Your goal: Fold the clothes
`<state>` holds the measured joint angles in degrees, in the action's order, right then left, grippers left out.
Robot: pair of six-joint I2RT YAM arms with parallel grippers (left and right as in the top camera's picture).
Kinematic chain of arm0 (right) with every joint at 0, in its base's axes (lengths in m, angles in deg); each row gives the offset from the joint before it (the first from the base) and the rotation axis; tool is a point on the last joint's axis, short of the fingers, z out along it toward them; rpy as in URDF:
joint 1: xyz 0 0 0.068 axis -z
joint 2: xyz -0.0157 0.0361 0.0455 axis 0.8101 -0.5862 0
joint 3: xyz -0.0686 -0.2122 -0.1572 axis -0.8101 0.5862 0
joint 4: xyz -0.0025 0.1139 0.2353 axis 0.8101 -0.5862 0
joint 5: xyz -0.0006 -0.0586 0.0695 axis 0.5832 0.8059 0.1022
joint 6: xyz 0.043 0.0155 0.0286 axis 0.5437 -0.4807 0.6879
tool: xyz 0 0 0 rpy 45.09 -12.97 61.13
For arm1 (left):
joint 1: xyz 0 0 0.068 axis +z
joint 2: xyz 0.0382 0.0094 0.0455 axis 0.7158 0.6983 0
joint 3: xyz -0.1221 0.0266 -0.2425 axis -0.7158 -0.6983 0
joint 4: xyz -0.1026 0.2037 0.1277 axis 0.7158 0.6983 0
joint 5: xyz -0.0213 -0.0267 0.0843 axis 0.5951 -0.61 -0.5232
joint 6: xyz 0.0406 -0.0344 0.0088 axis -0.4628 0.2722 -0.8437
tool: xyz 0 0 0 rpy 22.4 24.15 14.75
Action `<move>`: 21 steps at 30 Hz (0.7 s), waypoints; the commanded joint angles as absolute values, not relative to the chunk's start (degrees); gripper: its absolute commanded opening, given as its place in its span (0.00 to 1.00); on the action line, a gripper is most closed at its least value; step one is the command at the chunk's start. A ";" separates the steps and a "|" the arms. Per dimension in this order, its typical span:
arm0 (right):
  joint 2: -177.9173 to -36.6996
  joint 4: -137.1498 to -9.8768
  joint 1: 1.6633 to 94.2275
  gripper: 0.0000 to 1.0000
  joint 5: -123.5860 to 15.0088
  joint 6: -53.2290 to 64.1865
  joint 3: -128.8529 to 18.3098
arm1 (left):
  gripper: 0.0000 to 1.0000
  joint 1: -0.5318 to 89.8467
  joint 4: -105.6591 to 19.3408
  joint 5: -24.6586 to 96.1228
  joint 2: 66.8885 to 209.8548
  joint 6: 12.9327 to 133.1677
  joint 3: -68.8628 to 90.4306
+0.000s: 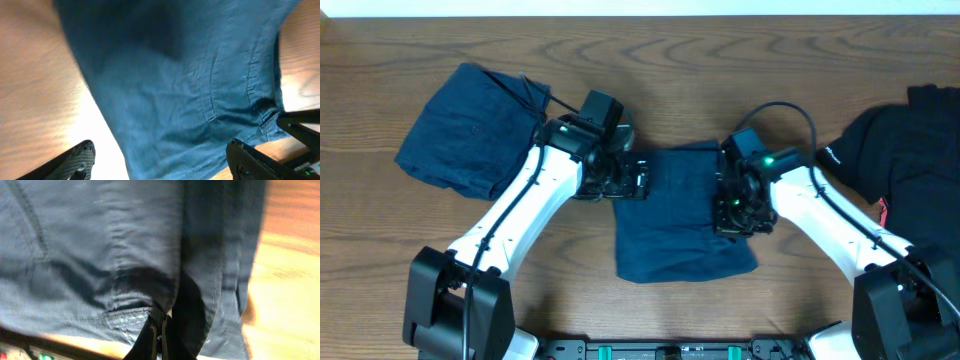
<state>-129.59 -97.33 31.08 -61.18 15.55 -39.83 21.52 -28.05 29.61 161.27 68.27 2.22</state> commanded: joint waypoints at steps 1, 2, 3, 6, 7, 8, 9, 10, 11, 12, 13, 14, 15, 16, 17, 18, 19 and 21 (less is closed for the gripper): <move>-129.81 -98.57 32.94 0.01 -53.51 24.95 -39.52 | 0.86 18.70 -30.78 32.58 161.81 67.99 0.90; -129.83 -98.62 33.14 0.01 -52.11 26.24 -39.48 | 0.86 17.78 -31.89 32.58 161.94 68.25 0.49; -129.83 -98.59 33.16 0.01 -50.43 27.64 -39.35 | 0.85 16.67 -33.31 32.58 162.21 68.38 0.01; -129.83 -98.42 33.09 0.01 -44.49 31.75 -38.45 | 0.86 13.52 -36.50 32.41 163.45 68.30 -0.69; -129.85 -98.35 33.09 0.01 -42.96 32.91 -37.84 | 0.85 12.63 -37.38 31.69 164.11 68.27 -0.69; -129.85 -98.29 33.16 0.01 -41.99 33.81 -37.18 | 0.85 11.73 -38.45 30.36 165.09 67.47 -0.69; -129.85 -98.14 33.27 0.01 -41.32 34.26 -36.38 | 0.81 11.07 -39.32 29.00 165.99 66.24 -0.69; -129.85 -97.89 33.47 0.01 -41.05 34.37 -35.68 | 0.73 10.55 -40.24 27.84 167.02 64.65 -0.69; -129.85 -97.57 33.75 0.01 -41.05 34.40 -34.87 | 0.66 10.13 -41.36 27.30 168.22 62.37 -0.69; -129.85 -96.98 34.01 0.01 -41.10 34.42 -34.06 | 0.60 9.94 -42.41 27.32 169.35 60.47 -0.69; -129.85 -96.58 34.16 0.01 -41.08 34.42 -33.47 | 0.55 9.94 -43.50 27.30 170.60 58.53 -0.69; -129.85 -96.34 34.30 0.01 -41.08 34.42 -32.92 | 0.48 9.96 -44.35 26.92 171.65 57.32 -0.69; -129.85 -96.19 34.47 0.01 -41.08 34.42 -32.46 | 0.40 10.13 -45.25 26.20 172.70 57.11 -0.69; -129.85 -96.08 34.65 0.01 -41.08 34.42 -31.92 | 0.36 10.48 -46.14 25.61 173.62 57.13 -0.69; -129.85 -96.04 34.73 0.01 -41.03 34.40 -31.55 | 0.31 11.03 -47.19 25.33 174.73 57.08 -0.69; -129.85 -96.04 34.84 0.01 -40.70 34.40 -31.11 | 0.26 11.58 -48.22 25.35 175.80 56.97 -0.69; -129.85 -96.04 34.95 0.01 -40.35 34.40 -30.78 | 0.25 12.15 -48.96 25.35 176.65 56.97 -0.69; -129.85 -96.21 35.10 0.01 -39.68 34.40 -30.28 | 0.25 13.59 -50.03 25.20 178.25 56.95 -0.69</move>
